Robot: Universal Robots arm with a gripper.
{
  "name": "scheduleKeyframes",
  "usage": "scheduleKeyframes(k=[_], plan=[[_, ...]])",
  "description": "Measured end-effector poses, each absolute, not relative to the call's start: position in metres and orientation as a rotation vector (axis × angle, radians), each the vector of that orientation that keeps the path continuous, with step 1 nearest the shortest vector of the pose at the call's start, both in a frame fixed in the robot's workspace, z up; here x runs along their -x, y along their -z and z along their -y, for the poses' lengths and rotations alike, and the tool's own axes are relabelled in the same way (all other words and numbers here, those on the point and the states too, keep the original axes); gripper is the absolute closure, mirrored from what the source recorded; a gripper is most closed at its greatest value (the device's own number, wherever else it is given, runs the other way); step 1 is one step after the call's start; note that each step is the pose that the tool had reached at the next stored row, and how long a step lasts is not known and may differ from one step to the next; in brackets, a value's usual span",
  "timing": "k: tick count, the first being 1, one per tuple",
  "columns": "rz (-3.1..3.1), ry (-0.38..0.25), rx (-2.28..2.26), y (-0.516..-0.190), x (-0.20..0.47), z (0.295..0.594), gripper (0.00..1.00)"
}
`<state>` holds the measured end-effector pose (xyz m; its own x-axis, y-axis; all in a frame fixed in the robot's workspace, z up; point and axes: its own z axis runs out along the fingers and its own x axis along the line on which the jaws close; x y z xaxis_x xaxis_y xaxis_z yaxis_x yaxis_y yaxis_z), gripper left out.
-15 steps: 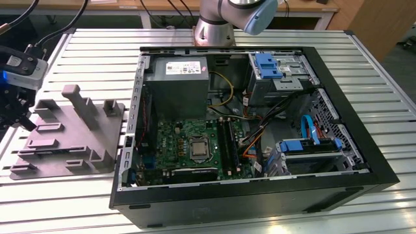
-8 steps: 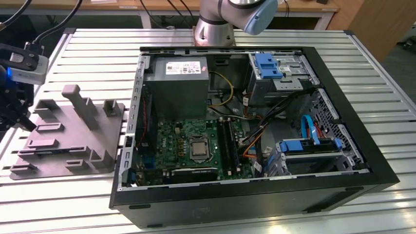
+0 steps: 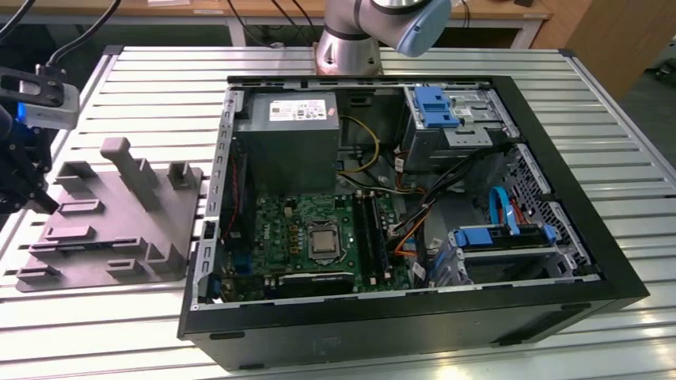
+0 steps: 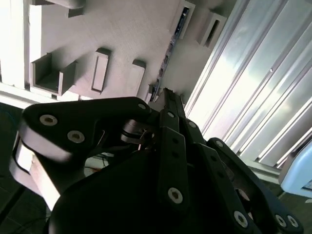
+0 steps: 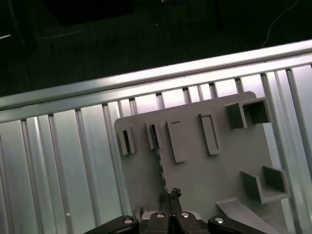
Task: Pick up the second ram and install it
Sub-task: 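Pick up the second ram and move it above second insertion slot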
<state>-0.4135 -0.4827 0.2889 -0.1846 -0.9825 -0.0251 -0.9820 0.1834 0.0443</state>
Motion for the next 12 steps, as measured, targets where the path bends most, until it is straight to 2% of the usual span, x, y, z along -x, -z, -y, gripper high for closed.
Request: scheduleKeyframes(k=[12], plan=[[2.334,0.066,-2.099,-0.2802,0.4135,0.4827,0.90]])
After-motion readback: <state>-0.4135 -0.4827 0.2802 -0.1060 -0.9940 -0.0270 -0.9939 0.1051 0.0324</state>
